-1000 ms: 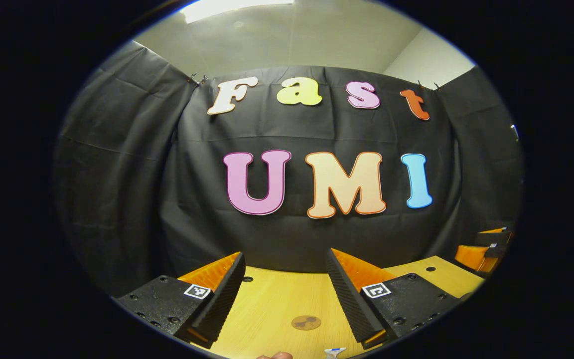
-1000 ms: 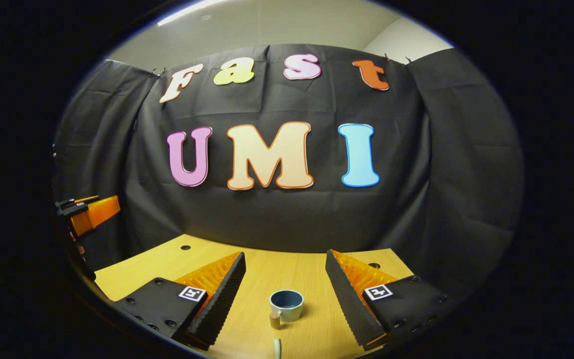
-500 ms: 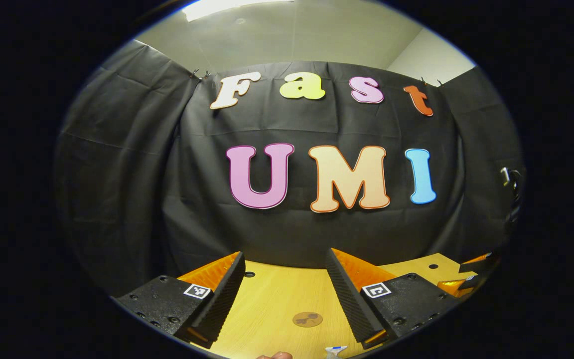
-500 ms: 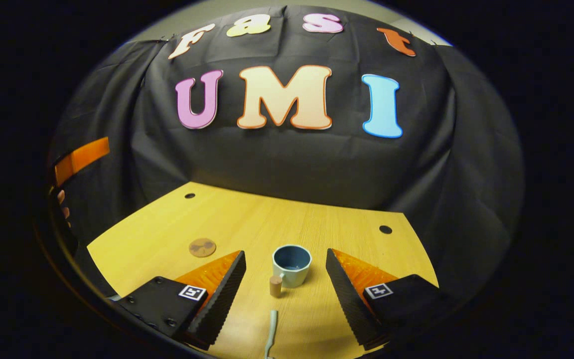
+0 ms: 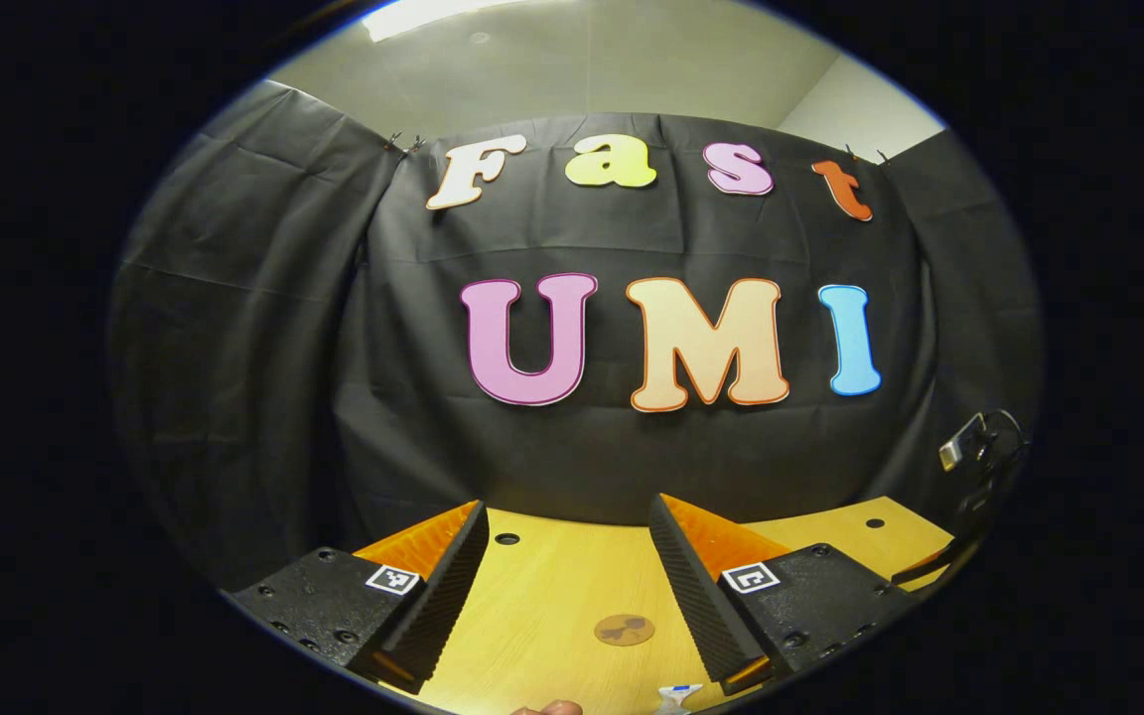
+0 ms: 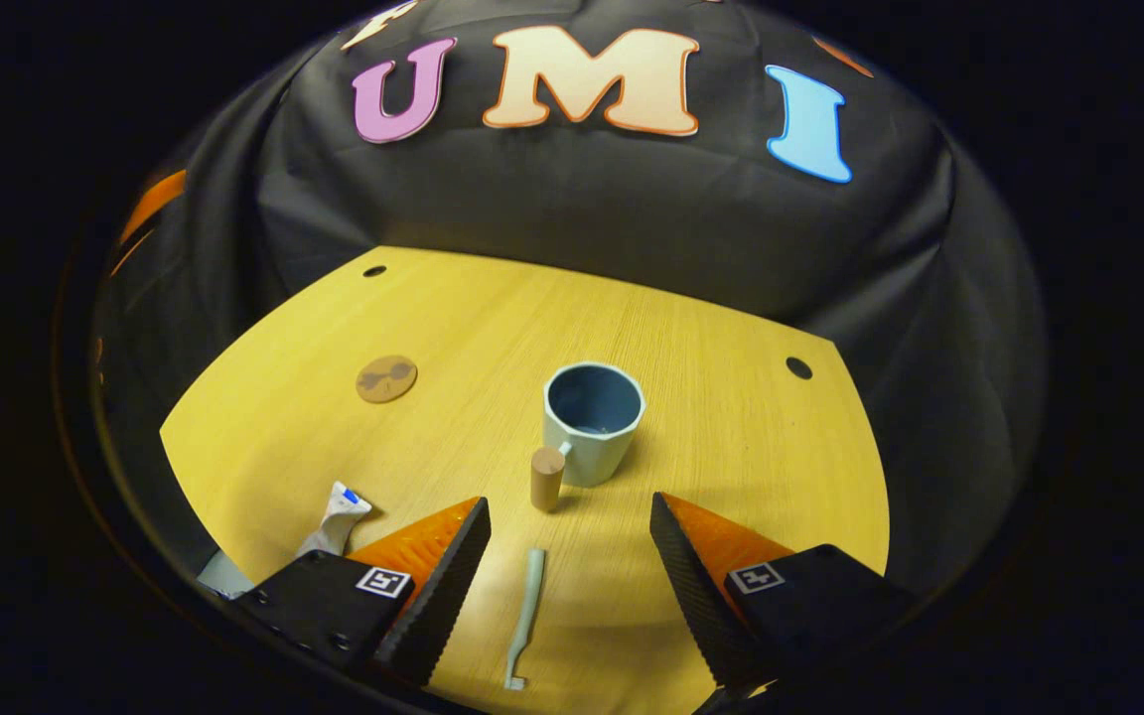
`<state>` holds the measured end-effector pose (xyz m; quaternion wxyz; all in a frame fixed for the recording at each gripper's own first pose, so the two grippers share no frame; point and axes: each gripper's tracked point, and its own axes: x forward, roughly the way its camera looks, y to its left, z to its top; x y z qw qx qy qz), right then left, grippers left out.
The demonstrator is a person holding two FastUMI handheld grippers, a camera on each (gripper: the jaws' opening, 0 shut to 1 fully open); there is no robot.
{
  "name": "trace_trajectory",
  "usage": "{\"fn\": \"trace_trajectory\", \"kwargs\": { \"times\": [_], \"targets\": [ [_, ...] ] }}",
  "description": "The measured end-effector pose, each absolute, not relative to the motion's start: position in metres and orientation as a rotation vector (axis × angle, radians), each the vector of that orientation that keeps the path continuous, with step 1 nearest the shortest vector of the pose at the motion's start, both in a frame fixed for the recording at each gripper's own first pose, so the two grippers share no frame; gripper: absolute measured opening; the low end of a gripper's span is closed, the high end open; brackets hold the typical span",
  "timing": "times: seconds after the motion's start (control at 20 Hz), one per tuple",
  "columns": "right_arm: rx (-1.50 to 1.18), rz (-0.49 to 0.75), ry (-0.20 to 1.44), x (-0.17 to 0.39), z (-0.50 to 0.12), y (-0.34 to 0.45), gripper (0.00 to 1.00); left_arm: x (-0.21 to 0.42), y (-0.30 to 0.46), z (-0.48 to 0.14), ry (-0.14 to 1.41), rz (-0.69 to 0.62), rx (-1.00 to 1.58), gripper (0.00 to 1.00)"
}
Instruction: Put the toothbrush and toothpaste on the desktop into the cup, then pick up the cup and place it on the coaster on the desktop.
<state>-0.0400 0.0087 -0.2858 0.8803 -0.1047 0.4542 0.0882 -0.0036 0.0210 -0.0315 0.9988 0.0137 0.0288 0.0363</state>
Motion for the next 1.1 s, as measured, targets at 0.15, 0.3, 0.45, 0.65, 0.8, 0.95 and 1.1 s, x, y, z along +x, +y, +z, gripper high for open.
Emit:
{"fn": "trace_trajectory", "kwargs": {
  "times": [0.15, 0.3, 0.45, 0.65, 0.8, 0.95, 1.1],
  "targets": [
    [-0.24, 0.19, 1.065, -0.056, -0.316, 0.005, 1.0, -0.002, 0.018, -0.033, 0.062, 0.066, 0.032, 0.94],
    [-0.254, 0.182, 1.149, -0.066, -0.34, 0.002, 1.0, -0.001, 0.015, -0.034, 0.065, 0.058, 0.043, 0.94],
    [-0.277, 0.176, 1.223, -0.077, -0.36, 0.0, 1.0, -0.001, 0.012, -0.039, 0.077, 0.049, 0.051, 0.94],
    [-0.312, 0.197, 1.327, -0.093, -0.378, 0.0, 1.0, -0.001, 0.012, -0.048, 0.099, 0.043, 0.048, 0.94],
    [-0.319, 0.211, 1.385, -0.1, -0.384, 0.003, 1.0, -0.001, 0.012, -0.057, 0.119, 0.039, 0.047, 0.94],
    [-0.343, 0.219, 1.412, -0.105, -0.389, 0.003, 0.96, -0.002, 0.013, -0.067, 0.14, 0.034, 0.049, 0.94],
    [-0.312, 0.237, 1.443, -0.109, -0.392, 0.01, 0.86, -0.003, 0.012, -0.081, 0.161, 0.027, 0.051, 0.94]
  ]
}}
